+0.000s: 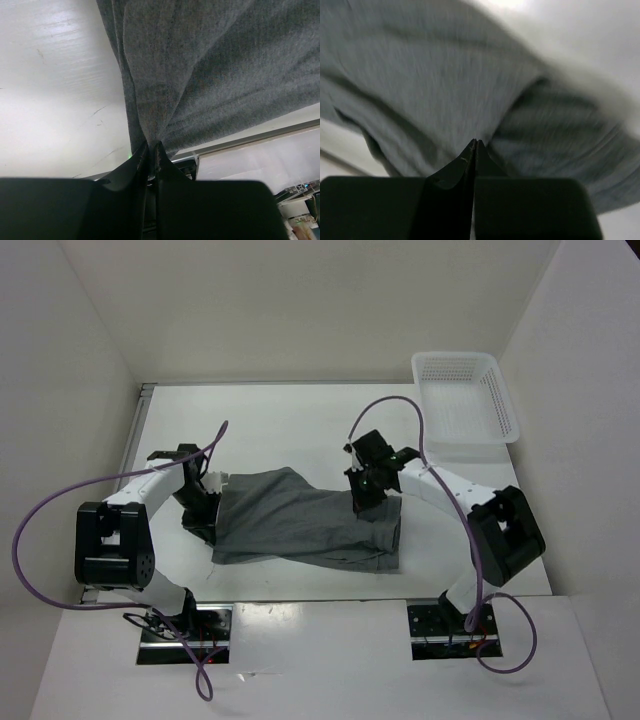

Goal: Fold and stack the shorts
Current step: Fold the shorts

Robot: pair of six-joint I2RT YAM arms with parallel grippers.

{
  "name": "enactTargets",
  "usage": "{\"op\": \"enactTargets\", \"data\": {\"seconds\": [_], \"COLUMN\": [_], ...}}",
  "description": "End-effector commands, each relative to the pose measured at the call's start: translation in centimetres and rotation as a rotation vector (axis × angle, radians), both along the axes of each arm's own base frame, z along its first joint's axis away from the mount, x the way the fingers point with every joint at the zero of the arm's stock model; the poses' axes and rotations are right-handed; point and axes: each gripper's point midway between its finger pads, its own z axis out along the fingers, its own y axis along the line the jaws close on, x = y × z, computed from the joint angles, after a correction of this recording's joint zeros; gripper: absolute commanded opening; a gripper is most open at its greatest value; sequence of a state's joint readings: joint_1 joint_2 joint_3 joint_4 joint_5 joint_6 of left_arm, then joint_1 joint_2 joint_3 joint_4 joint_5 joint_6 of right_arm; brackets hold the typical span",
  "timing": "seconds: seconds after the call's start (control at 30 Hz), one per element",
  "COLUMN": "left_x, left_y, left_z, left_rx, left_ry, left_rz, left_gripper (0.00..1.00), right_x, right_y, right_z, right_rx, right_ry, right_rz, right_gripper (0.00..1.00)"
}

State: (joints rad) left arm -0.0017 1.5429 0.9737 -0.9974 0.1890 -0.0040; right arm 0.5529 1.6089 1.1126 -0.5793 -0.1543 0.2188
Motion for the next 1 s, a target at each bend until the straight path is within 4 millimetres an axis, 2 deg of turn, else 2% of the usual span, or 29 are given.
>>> {"op": "enactTargets", "data": {"seconds": [0.0, 0.03, 0.07, 0.1, 0.17, 0.2, 0.23, 0.33, 0.37, 0.43, 0.47, 0.53, 0.6, 0.63, 0.67, 0.77, 0.8, 0.83, 0.87, 0.93, 0.97], "left_x": [-0.4, -0.4, -0.2, -0.1, -0.2, -0.4, 0.0, -0.2, -0.4, -0.4, -0.4, 1.1, 2.9, 5.1, 6.0, 9.5, 9.7, 10.1, 10.4, 10.3, 10.3], "left_y": [-0.3, -0.3, -0.3, -0.3, -0.3, -0.3, -0.3, -0.2, -0.2, -0.2, -0.4, -0.9, -1.2, -1.2, -1.4, -2.5, -2.9, -4.3, -4.8, -6.3, -6.6], "left_z": [0.2, 0.2, 0.4, 0.4, 0.2, 0.3, 0.5, 0.8, 0.9, 1.1, 1.1, 2.3, 3.6, 5.0, 5.5, 6.6, 6.2, 5.6, 5.2, 3.3, 2.6], "left_rx": [-0.021, -0.021, -0.021, -0.021, -0.021, -0.021, -0.021, -0.012, -0.012, -0.012, -0.024, -0.052, -0.07, -0.07, -0.081, -0.096, -0.088, -0.093, -0.084, -0.089, -0.09], "left_ry": [0.02, 0.02, 0.011, 0.011, 0.02, 0.029, 0.017, 0.028, 0.037, 0.037, 0.037, 0.004, -0.058, -0.129, -0.15, -0.243, -0.243, -0.245, -0.251, -0.239, -0.238], "left_rz": [-0.002, -0.002, -0.002, -0.002, -0.002, -0.002, -0.002, -0.003, -0.003, -0.003, -0.002, -0.001, -0.002, -0.004, -0.005, -0.041, -0.06, -0.106, -0.129, -0.174, -0.183], "left_gripper": [0.12, 0.12, 0.12, 0.13, 0.13, 0.14, 0.14, 0.19, 0.23, 0.29, 0.32, 0.4, 0.45, 0.46, 0.47, 0.47, 0.47, 0.47, 0.47, 0.47, 0.47], "right_x": [-4.5, -5.2, -5.4, -6.4, -7.3, -7.8, -9.7, -13.2, -13.5, -13.1, -12.8, -12.0, -11.9, -11.7, -11.1, -8.1, -7.1, -6.3, -5.7, -5.4, -6.1], "right_y": [-0.9, -0.6, 0.3, 1.3, 0.7, 1.3, 0.1, -2.4, -2.3, -1.7, -2.2, -3.1, -3.2, -3.4, -3.4, -2.6, -2.2, -1.7, -1.8, -1.8, -2.6], "right_z": [1.1, 1.5, 2.0, 2.1, 0.0, -0.3, -2.6, -4.3, -4.2, -3.5, -3.2, -3.4, -4.4, -4.3, -4.2, -1.7, -0.7, 1.0, 1.8, 1.8, 0.2], "right_rx": [-0.012, -0.023, -0.032, -0.056, -0.148, -0.161, -0.266, -0.438, -0.433, -0.438, -0.472, -0.546, -0.579, -0.601, -0.613, -0.569, -0.541, -0.487, -0.462, -0.397, -0.398], "right_ry": [0.097, 0.088, 0.064, 0.049, 0.154, 0.202, 0.328, 0.483, 0.474, 0.401, 0.388, 0.363, 0.386, 0.385, 0.358, 0.191, 0.133, 0.073, 0.04, 0.021, 0.073], "right_rz": [-0.006, 0.006, 0.022, 0.069, 0.049, 0.067, 0.098, 0.161, 0.162, 0.162, 0.156, 0.111, 0.101, 0.081, 0.076, -0.009, -0.042, -0.094, -0.133, -0.19, -0.198], "right_gripper": [0.0, 0.0, 0.0, 0.0, 0.0, 0.0, 0.0, 0.0, 0.0, 0.0, 0.0, 0.0, 0.0, 0.0, 0.0, 0.0, 0.0, 0.0, 0.02, 0.02, 0.02]}}
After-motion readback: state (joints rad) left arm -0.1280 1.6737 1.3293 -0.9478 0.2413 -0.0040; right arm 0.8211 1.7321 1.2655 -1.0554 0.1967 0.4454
